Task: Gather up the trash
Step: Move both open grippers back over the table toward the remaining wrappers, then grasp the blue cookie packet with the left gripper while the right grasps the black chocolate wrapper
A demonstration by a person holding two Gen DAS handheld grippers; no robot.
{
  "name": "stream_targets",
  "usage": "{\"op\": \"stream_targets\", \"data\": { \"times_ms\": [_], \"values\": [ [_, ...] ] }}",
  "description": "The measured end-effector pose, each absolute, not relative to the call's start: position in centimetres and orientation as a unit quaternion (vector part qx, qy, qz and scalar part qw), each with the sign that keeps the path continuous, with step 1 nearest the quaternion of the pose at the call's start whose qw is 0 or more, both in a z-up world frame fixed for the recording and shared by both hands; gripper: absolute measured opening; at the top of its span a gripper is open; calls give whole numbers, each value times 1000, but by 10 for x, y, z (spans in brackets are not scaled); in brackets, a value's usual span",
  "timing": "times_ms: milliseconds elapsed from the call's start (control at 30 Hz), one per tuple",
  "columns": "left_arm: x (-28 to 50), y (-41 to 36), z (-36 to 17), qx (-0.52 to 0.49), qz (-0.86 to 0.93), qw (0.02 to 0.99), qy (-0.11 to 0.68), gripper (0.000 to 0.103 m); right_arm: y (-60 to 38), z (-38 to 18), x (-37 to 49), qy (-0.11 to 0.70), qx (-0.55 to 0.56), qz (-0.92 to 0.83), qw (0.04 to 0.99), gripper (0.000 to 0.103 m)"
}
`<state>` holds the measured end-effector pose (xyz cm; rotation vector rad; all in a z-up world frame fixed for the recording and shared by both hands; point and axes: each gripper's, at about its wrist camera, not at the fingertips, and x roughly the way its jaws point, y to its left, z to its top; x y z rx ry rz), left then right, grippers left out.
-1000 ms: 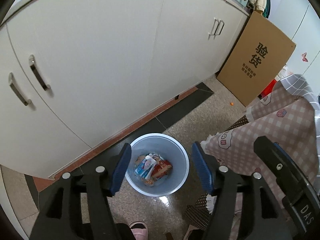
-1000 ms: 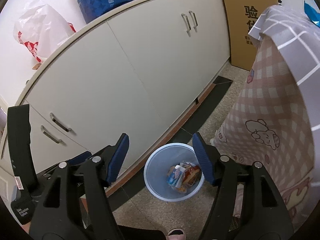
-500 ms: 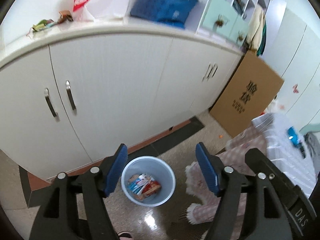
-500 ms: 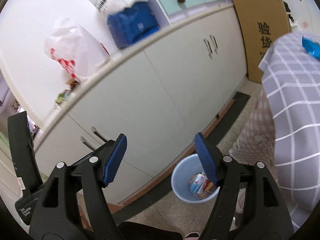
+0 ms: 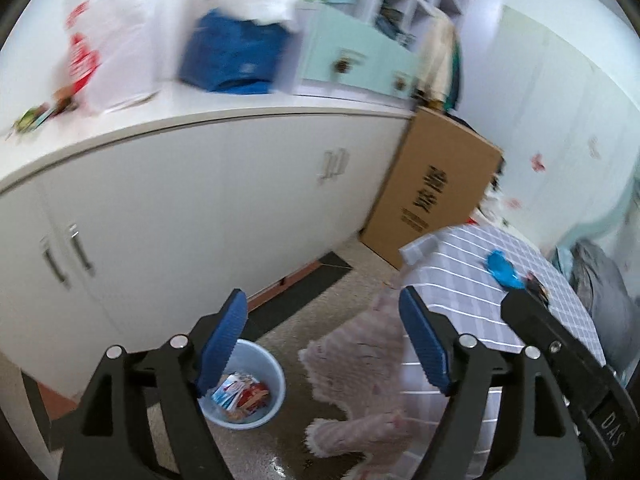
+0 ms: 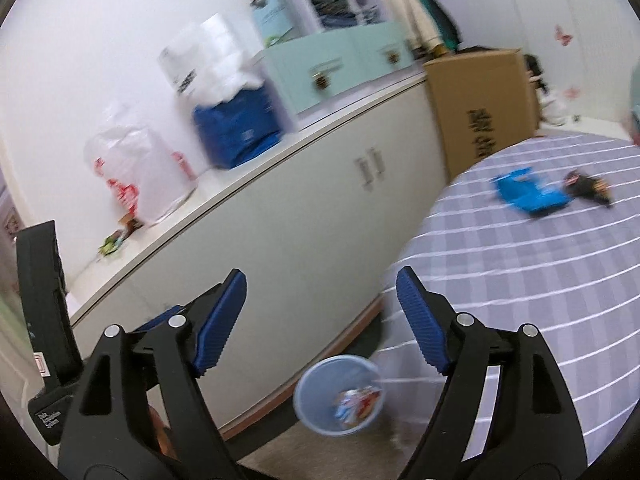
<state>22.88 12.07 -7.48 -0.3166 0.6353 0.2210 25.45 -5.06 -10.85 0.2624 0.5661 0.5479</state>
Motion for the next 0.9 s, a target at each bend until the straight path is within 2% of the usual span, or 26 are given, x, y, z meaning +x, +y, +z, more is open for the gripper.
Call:
{"op": "stream_targets", "data": {
  "times_ms": [267, 467, 900],
  "values": [
    [306, 16, -81, -108, 7, 928, 357, 80, -157, -104, 292, 280, 123, 172, 936, 82],
    [363, -51, -98, -62, -28, 921, 384, 80, -224, -120, 336, 320, 95, 103, 937, 86],
    [456, -105, -141, -44, -51, 895, 441, 80, -266, -162, 418, 390, 3, 87, 916, 86]
  ]
}}
